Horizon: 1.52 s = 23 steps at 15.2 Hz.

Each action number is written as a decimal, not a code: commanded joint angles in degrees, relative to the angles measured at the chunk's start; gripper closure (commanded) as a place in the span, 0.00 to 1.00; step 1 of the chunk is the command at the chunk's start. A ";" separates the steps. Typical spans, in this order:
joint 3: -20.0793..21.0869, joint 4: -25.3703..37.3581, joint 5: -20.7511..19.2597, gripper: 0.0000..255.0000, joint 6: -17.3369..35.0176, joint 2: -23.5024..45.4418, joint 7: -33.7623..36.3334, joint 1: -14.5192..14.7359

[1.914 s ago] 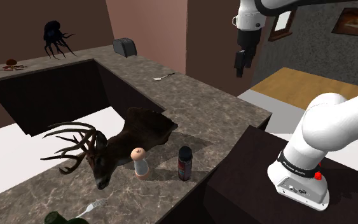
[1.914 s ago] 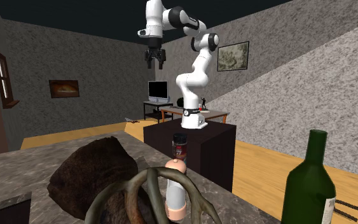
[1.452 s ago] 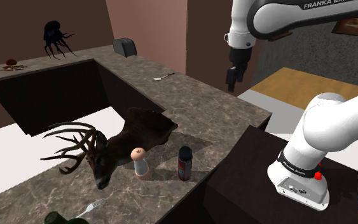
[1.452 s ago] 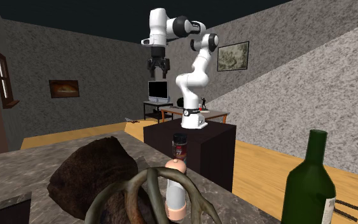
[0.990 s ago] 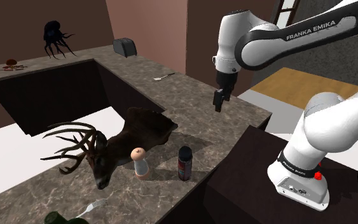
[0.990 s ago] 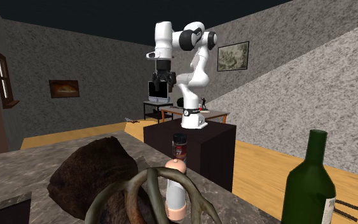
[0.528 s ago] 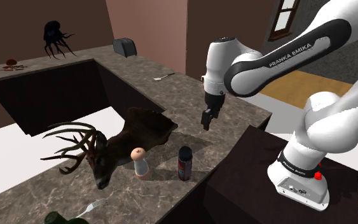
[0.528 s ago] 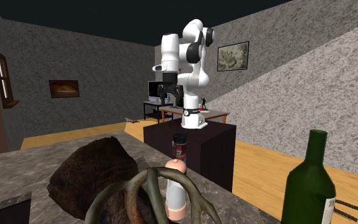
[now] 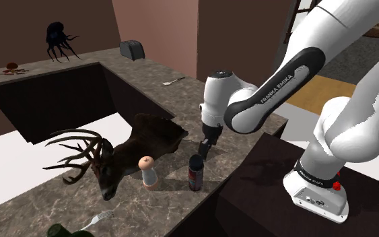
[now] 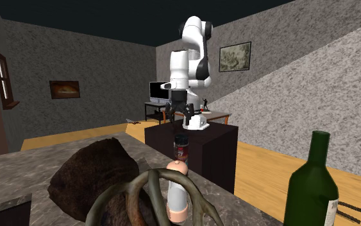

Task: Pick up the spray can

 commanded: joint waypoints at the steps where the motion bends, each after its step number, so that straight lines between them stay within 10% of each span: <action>1: 1.44 0.90 -0.83 0.00 4.24 4.41 2.07 0.34; 13: 1.14 2.95 -11.03 0.00 16.02 18.08 10.88 0.77; 14: 1.14 3.00 -11.03 1.00 15.98 18.09 10.88 0.77; 23: 1.14 2.95 -11.03 1.00 16.02 18.08 10.88 0.77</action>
